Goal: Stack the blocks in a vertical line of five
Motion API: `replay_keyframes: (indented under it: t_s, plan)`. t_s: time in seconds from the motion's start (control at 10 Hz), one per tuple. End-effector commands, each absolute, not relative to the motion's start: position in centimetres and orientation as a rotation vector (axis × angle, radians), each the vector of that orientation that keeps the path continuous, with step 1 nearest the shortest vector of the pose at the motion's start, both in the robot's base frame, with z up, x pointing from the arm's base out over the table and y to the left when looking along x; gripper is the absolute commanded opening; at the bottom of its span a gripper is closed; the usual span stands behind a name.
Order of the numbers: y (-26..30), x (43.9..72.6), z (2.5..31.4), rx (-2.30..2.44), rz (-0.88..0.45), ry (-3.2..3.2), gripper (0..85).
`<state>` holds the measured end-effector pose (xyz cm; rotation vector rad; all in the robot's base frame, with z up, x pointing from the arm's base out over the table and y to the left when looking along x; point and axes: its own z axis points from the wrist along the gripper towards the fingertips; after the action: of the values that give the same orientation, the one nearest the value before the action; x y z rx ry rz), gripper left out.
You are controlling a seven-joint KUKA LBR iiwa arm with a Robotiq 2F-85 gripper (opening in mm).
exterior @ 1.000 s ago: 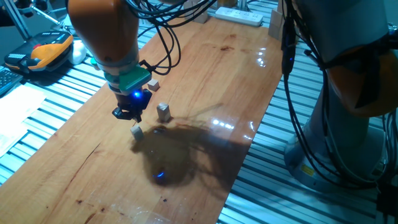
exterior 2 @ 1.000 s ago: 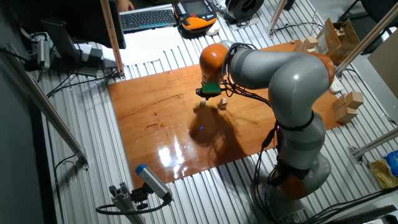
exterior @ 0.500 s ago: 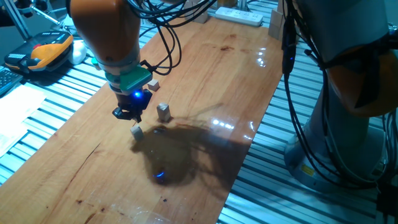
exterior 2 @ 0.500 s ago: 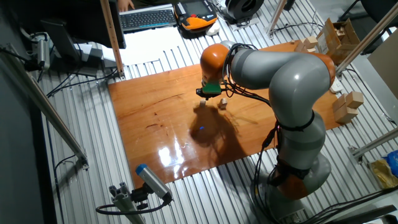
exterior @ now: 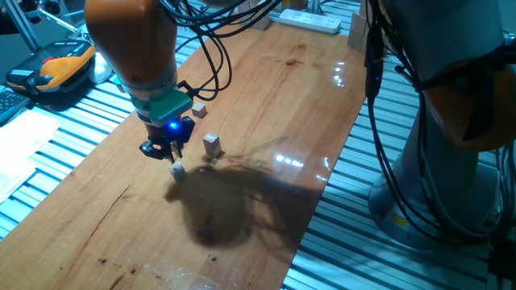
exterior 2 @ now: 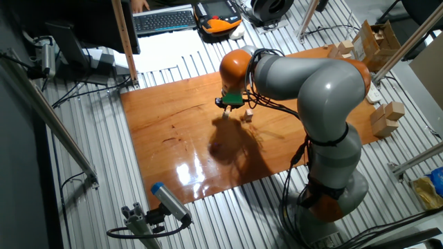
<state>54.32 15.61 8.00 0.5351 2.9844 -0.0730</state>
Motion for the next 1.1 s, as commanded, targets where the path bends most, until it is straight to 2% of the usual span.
replay_keyframes:
  t_s: [0.0, 0.2, 0.3, 0.4, 0.5, 1.0]
  plan:
    - [15.6, 54.3, 8.0, 0.542, -0.070, 2.981, 34.0]
    - [15.7, 54.4, 7.8, 0.550, -0.065, 2.974, 34.0]
    - [15.7, 54.5, 7.6, 0.550, -0.065, 2.971, 51.0]
    - [15.8, 54.6, 7.3, 0.549, -0.064, 2.967, 51.0]
    - [15.9, 54.6, 7.4, 0.556, -0.067, 2.964, 68.0]
    - [15.9, 54.8, 6.0, 0.566, -0.061, 2.961, 68.0]
